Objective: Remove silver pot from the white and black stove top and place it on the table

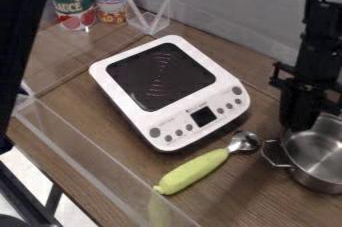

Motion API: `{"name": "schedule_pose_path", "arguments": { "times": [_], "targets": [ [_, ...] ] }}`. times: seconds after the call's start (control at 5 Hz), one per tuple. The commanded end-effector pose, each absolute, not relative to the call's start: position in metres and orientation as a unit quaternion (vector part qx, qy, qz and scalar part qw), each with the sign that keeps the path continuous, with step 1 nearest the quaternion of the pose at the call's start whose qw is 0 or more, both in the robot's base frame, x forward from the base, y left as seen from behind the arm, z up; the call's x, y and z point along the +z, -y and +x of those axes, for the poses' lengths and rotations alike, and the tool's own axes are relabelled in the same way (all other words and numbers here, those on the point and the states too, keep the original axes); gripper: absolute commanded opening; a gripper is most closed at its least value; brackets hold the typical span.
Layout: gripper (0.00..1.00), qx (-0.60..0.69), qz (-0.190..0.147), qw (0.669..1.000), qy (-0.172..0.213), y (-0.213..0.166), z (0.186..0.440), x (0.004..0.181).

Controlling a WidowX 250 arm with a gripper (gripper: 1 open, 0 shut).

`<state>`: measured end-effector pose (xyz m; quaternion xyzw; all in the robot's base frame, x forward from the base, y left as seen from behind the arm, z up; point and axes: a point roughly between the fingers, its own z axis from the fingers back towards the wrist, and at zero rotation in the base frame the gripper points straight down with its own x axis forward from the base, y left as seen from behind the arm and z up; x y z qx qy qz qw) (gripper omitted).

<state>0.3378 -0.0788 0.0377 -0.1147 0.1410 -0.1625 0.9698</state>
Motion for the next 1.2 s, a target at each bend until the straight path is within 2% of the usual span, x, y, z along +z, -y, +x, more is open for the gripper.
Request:
{"name": "schedule_pose_path", "arguments": {
  "times": [0.0, 0.6, 0.8, 1.0],
  "targets": [
    [0.0, -0.174, -0.121, 0.969, -0.124, 0.086, 0.341, 0.054],
    [0.0, -0.164, -0.139, 0.967, -0.14, 0.068, 0.362, 0.062],
    [1.0, -0.133, -0.149, 0.969, -0.144, 0.065, 0.366, 0.057],
    [1.0, -0.103, -0.16, 0.97, -0.151, 0.065, 0.368, 0.057]
  ]
}}
